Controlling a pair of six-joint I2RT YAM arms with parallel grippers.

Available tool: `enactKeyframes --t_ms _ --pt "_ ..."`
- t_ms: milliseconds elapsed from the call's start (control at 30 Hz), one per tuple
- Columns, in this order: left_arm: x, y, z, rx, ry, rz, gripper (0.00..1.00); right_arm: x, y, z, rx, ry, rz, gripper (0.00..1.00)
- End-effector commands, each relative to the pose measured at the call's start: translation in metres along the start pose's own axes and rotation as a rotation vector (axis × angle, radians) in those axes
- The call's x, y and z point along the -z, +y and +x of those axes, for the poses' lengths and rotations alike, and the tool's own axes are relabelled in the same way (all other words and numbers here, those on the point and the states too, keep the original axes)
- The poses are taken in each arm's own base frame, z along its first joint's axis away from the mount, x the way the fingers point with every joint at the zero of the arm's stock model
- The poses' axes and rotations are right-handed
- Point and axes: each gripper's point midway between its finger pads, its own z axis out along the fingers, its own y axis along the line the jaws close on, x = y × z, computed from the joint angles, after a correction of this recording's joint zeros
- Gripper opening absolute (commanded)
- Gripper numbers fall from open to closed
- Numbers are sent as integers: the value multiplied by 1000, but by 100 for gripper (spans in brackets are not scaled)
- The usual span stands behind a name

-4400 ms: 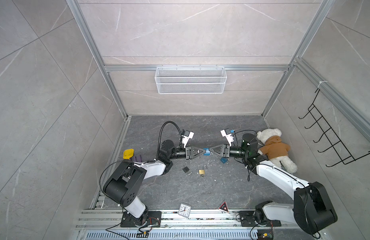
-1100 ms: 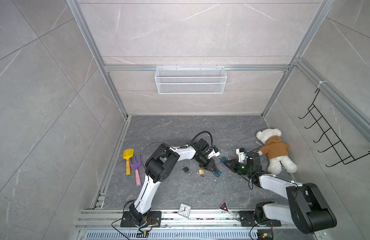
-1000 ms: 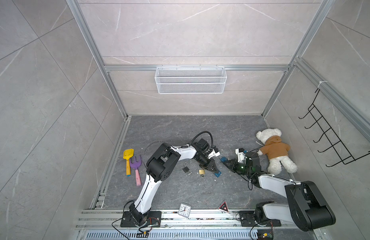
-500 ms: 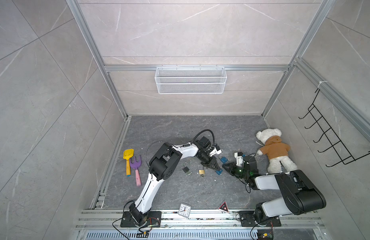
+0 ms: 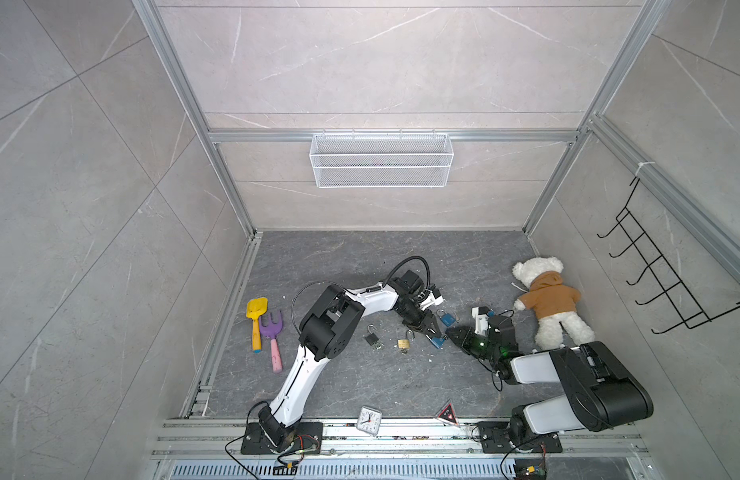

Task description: Lock with the key

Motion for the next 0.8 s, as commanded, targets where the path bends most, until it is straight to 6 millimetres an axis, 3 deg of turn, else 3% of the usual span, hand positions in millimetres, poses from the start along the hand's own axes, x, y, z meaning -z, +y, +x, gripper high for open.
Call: enactKeyframes --t_ms 0,200,267,367,600,767 --pt "9 -9 -14 -43 -26 -14 42 4 -2 0 10 -14 26 25" --pt "24 -16 -27 -81 -85 -52 61 9 4 -9 33 -29 48 26" --pt "34 -20 -35 -102 -127 -74 83 11 10 -12 46 -37 38 26" --pt "51 -28 -45 -140 -192 -128 99 14 19 -15 65 -40 26 26" --pt "106 -44 -49 -175 -413 -295 100 20 52 -7 169 -29 20 29" --pt "145 -51 -27 -160 -582 -396 100 31 79 2 290 -21 44 48"
